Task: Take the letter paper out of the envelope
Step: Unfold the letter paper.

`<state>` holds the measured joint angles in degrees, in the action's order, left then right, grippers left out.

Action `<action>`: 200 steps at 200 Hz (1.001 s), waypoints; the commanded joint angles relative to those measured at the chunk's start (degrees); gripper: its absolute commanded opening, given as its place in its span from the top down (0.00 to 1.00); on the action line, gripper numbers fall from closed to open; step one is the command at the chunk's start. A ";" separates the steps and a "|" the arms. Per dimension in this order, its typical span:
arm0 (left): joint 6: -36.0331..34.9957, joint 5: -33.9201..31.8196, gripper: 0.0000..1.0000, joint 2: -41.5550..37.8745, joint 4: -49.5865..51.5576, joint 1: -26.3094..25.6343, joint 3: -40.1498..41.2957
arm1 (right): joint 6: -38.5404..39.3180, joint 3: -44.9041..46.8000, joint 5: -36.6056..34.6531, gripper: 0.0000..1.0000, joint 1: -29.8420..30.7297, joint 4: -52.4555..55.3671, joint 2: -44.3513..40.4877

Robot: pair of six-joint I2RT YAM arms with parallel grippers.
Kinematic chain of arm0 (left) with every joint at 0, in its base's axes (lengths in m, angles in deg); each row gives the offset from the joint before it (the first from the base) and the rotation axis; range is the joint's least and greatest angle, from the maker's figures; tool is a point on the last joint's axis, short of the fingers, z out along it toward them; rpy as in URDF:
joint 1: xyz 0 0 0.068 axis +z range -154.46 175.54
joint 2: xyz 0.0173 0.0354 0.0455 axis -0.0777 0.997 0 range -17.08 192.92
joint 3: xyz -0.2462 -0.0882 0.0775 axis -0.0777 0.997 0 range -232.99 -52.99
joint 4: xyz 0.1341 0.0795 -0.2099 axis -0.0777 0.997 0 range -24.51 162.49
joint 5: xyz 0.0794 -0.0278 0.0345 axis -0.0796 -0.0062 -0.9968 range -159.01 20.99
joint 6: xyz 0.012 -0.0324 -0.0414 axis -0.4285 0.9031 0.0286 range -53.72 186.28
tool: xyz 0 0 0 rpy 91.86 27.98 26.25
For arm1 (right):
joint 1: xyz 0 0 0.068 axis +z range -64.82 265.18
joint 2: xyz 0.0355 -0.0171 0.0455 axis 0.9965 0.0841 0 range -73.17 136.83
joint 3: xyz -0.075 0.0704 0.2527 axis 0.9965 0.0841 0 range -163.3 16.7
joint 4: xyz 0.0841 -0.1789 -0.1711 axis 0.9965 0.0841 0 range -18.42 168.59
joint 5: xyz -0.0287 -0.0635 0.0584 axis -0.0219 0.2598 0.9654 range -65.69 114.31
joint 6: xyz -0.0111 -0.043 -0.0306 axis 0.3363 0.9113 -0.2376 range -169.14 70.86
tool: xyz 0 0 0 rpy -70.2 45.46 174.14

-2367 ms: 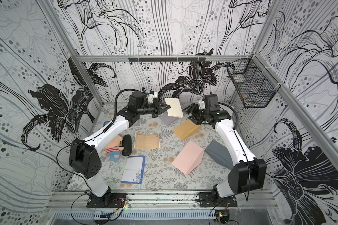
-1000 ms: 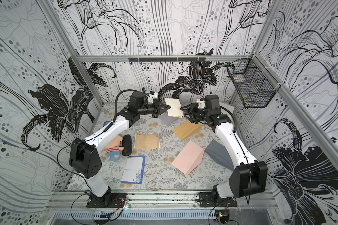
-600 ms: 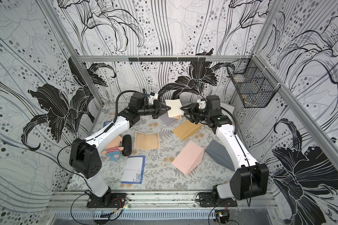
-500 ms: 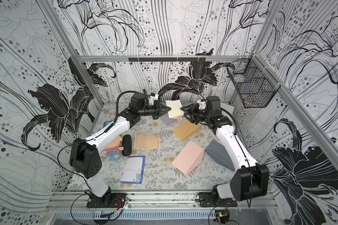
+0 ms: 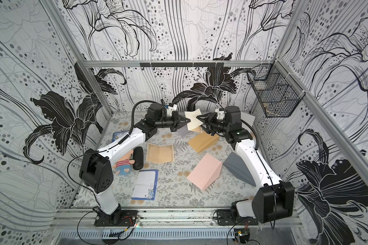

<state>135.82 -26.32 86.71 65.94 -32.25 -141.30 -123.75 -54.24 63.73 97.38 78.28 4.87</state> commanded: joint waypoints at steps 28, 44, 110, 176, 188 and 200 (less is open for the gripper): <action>2.77 -2.09 1.00 0.20 -7.06 -0.24 0.84 | -2.07 2.63 -1.87 0.51 1.99 -4.11 -2.16; 3.51 -2.99 1.00 0.10 -8.07 -0.48 1.19 | -2.06 3.10 -3.11 0.51 2.92 -4.47 -2.58; 5.30 -4.41 1.00 0.27 -9.61 -1.92 1.78 | -2.11 4.54 -8.78 0.58 4.22 -6.14 -3.79; 7.40 -4.57 1.00 1.19 -12.49 -2.51 1.43 | -0.05 2.91 -9.59 0.93 5.80 -2.36 -2.45; 7.01 -4.36 0.82 0.84 -12.63 -2.44 1.39 | 2.30 1.00 -10.32 1.00 5.72 1.82 -2.29; 5.26 -4.34 0.64 -0.05 -10.85 -1.67 0.98 | 6.32 -2.44 -10.76 1.00 5.71 7.70 -1.86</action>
<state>142.75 -30.45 86.86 56.87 -34.57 -139.60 -123.93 -51.03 54.51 102.85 77.04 2.42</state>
